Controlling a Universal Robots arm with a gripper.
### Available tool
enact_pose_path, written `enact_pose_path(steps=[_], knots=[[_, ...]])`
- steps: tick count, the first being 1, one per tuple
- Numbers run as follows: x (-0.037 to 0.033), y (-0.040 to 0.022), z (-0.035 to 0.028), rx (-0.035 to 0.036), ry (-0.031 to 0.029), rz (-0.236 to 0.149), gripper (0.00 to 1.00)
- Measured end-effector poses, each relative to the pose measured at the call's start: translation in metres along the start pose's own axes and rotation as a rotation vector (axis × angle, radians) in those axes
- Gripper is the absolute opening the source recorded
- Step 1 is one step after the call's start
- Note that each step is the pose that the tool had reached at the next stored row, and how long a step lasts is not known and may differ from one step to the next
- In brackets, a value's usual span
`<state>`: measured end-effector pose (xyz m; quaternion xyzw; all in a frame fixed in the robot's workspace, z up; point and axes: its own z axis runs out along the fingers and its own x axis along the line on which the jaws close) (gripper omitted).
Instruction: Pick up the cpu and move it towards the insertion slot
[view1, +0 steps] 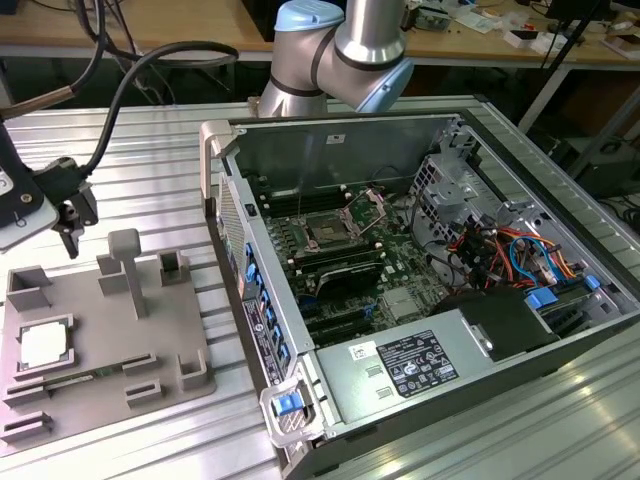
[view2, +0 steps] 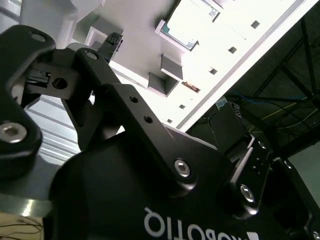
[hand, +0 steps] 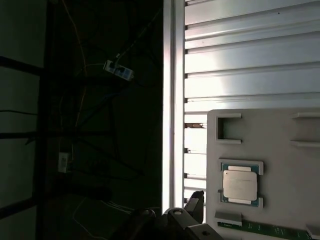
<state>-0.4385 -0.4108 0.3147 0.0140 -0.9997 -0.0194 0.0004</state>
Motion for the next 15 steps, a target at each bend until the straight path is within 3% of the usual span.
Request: enact_pose_path(steps=[4,8,10,15], knots=[[0.0049,-0.0003,0.0084,0.0000,0.0000,0.000,0.99],[0.0054,-0.0020,0.0161,-0.0001,0.0000,0.000,0.99],[0.0056,-0.0028,0.0198,0.0000,-0.0003,-0.001,0.90],[0.0058,-0.0055,0.0267,-0.0009,-0.0007,-0.001,0.90]])
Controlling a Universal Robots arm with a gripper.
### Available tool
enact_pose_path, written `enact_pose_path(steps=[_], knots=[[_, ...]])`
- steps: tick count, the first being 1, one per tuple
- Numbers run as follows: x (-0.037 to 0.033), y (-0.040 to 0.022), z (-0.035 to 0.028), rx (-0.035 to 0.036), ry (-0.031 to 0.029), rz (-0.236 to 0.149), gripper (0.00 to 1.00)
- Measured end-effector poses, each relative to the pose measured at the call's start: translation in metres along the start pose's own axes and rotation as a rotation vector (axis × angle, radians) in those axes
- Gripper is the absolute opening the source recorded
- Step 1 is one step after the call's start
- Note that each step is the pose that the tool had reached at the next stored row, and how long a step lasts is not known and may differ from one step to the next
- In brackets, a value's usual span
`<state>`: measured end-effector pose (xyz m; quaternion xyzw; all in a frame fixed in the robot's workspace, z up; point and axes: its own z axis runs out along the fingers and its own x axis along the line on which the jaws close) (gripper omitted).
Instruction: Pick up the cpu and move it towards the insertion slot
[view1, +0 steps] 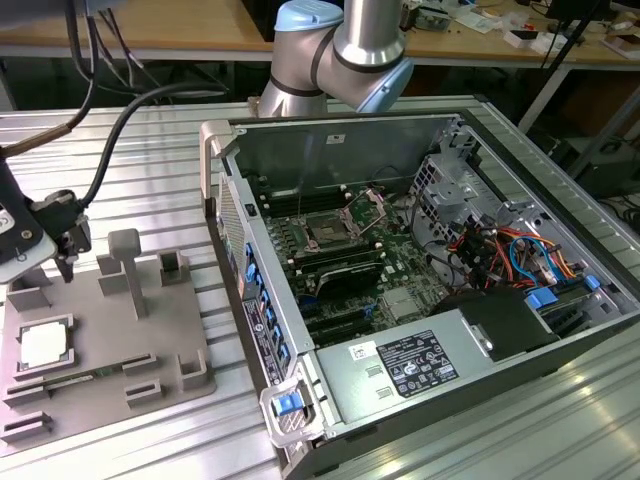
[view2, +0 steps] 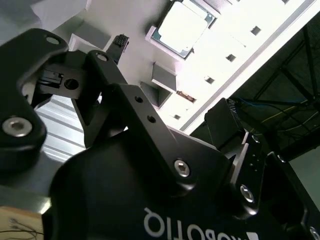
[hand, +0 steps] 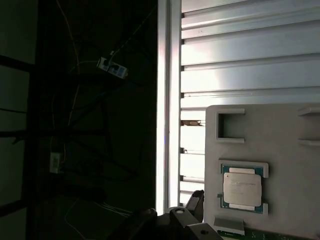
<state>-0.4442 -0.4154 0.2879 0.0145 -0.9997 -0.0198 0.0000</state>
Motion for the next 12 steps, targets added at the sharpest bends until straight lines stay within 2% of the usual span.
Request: enact_pose_path(steps=[5,12], knots=[[0.0002,-0.0048,0.0073,-0.0059,-0.0005,0.000,0.90],[0.0007,-0.0100,0.0159,-0.0232,-0.0009,0.000,0.90]])
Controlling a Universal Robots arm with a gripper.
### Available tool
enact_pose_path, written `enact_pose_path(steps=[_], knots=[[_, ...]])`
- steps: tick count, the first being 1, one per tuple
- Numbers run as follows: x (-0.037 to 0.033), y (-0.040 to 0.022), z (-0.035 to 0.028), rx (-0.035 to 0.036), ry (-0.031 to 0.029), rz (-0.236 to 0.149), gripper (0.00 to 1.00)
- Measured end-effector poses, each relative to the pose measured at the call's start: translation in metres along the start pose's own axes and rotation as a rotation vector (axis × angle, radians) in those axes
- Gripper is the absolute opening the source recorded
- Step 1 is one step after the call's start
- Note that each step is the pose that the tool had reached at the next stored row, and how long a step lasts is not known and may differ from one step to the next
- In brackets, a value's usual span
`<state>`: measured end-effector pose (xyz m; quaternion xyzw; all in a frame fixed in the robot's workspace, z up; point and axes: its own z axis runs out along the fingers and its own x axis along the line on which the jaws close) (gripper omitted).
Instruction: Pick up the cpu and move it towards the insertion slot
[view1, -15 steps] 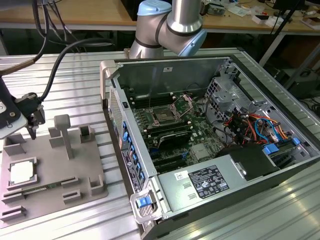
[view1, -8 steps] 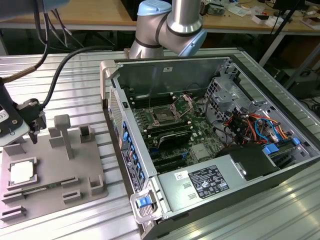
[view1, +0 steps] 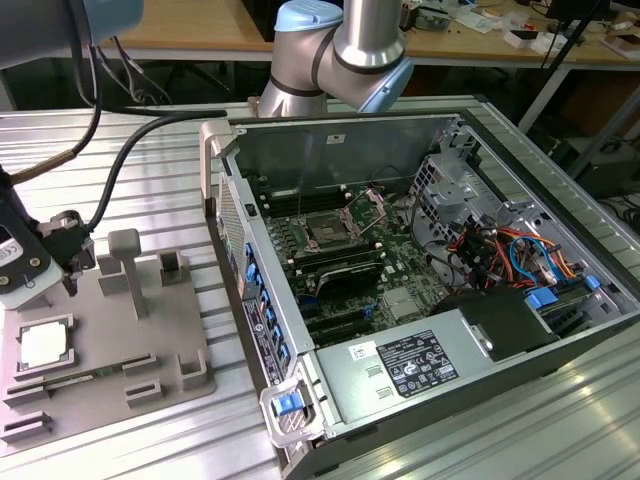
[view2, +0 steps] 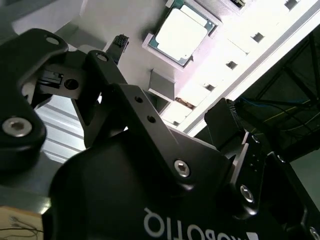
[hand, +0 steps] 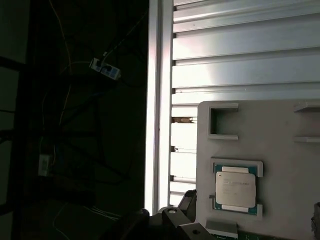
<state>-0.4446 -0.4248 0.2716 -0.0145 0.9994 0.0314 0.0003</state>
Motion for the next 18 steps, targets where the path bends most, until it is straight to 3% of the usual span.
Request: enact_pose_path(steps=[3,12,18], knots=[[0.0005,-0.0015,0.0027,-0.0079,-0.0003,0.000,0.90],[0.0005,-0.0017,0.0030,-0.0079,-0.0002,0.000,0.90],[0.0005,-0.0038,0.0148,-0.0087,-0.0023,0.000,0.90]])
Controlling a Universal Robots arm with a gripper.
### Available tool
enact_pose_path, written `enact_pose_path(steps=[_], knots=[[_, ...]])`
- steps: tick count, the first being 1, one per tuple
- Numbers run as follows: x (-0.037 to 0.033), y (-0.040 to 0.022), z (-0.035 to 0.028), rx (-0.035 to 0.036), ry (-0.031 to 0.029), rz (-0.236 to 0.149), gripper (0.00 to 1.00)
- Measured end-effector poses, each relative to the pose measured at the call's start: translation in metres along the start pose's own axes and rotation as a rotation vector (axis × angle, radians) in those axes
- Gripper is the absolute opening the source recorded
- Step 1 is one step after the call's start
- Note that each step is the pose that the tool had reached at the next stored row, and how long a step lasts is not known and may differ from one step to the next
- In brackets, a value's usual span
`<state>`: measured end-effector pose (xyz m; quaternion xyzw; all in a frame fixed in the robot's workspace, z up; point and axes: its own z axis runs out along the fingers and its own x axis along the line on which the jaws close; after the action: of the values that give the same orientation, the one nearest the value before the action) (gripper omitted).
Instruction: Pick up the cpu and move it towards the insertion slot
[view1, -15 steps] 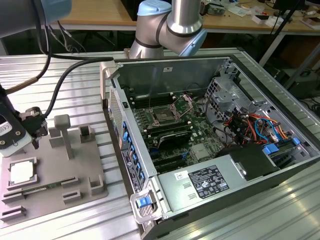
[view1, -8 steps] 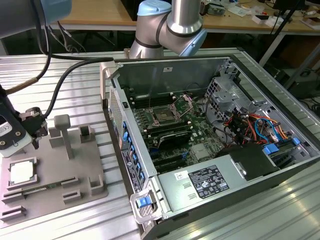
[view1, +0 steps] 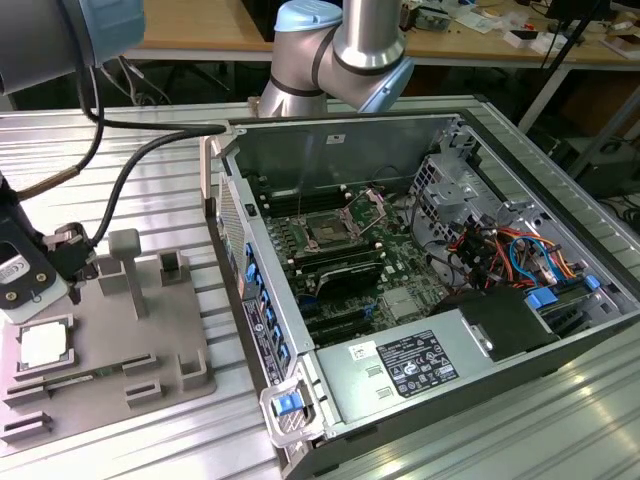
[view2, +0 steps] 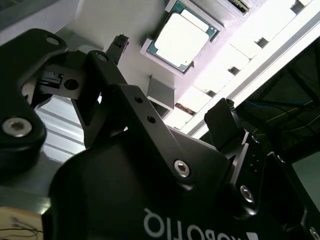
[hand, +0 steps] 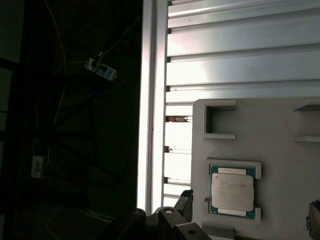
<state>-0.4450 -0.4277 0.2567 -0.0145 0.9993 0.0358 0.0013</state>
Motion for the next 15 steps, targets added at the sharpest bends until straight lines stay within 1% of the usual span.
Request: enact_pose_path(steps=[1,6,15], knots=[[0.0000,-0.0004,0.0032,-0.0002,0.0000,0.000,0.90],[0.0000,-0.0016,0.0122,-0.0013,0.0000,0.000,0.90],[0.0000,-0.0017,0.0135,-0.0013,-0.0003,0.000,0.90]])
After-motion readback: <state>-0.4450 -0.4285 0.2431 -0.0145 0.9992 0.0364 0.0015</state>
